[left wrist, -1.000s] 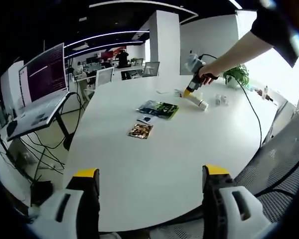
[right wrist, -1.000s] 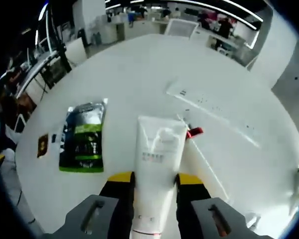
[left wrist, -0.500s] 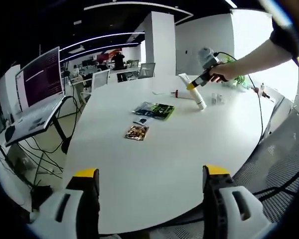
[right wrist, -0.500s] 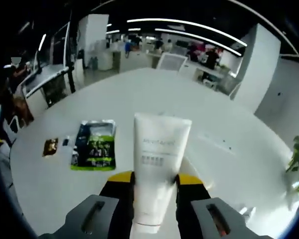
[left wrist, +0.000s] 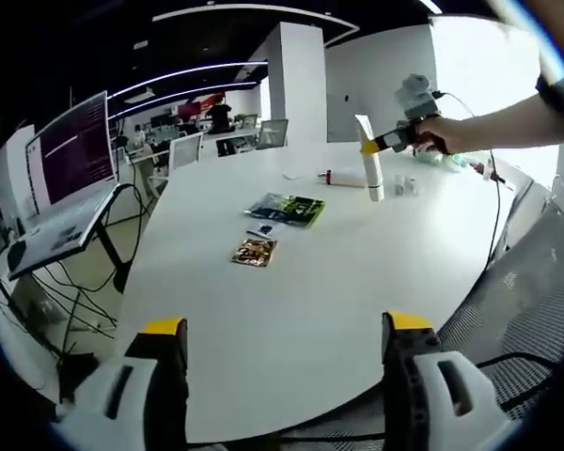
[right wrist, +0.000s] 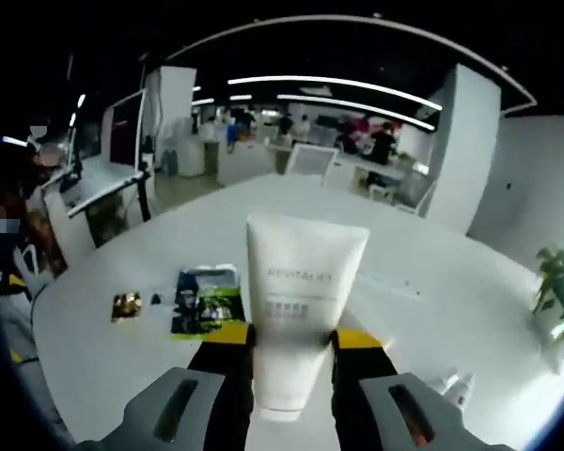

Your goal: Arrange the skincare products in the storage area until every visible bottle or jar stands upright without overlapping.

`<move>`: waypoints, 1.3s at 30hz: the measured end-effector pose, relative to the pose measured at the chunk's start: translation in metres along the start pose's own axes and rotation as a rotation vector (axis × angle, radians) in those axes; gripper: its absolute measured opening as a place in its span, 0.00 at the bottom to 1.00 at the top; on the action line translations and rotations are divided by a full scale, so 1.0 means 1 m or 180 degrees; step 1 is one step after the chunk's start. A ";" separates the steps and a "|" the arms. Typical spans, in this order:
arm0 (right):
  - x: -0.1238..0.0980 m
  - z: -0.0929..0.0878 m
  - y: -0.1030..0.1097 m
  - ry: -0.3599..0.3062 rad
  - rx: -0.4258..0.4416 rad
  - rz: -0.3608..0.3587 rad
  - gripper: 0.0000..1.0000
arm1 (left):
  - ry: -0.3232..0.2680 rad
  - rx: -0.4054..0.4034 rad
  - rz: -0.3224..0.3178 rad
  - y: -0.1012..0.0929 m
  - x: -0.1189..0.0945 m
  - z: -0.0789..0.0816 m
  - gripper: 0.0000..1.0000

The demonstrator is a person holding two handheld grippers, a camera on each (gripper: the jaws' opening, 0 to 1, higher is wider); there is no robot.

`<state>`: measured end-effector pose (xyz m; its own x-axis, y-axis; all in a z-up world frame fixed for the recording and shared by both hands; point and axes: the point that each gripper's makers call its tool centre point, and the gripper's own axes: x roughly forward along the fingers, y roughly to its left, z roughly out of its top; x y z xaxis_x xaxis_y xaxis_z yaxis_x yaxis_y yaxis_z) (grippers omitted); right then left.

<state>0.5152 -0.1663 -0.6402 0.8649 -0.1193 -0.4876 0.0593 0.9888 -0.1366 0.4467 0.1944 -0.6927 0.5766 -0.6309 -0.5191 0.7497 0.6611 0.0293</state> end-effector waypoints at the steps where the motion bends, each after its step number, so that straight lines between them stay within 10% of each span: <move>1: -0.004 0.001 0.002 -0.0020 -0.0002 -0.0003 0.23 | 0.0011 -0.0001 -0.0019 -0.001 0.000 -0.001 0.80; 23: -0.088 0.029 0.092 -0.0499 -0.0211 0.0233 0.23 | -0.0165 -0.0184 -0.0632 -0.029 -0.016 0.038 0.88; 39: -0.121 0.020 0.130 -0.0557 -0.0165 0.0387 0.23 | -0.0978 -0.0194 -0.1315 -0.077 -0.024 0.169 0.82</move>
<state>0.4282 -0.0214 -0.5822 0.9377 0.0224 -0.3466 -0.0726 0.9885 -0.1324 0.4300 0.0903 -0.5378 0.3122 -0.9283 -0.2017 0.9200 0.3484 -0.1796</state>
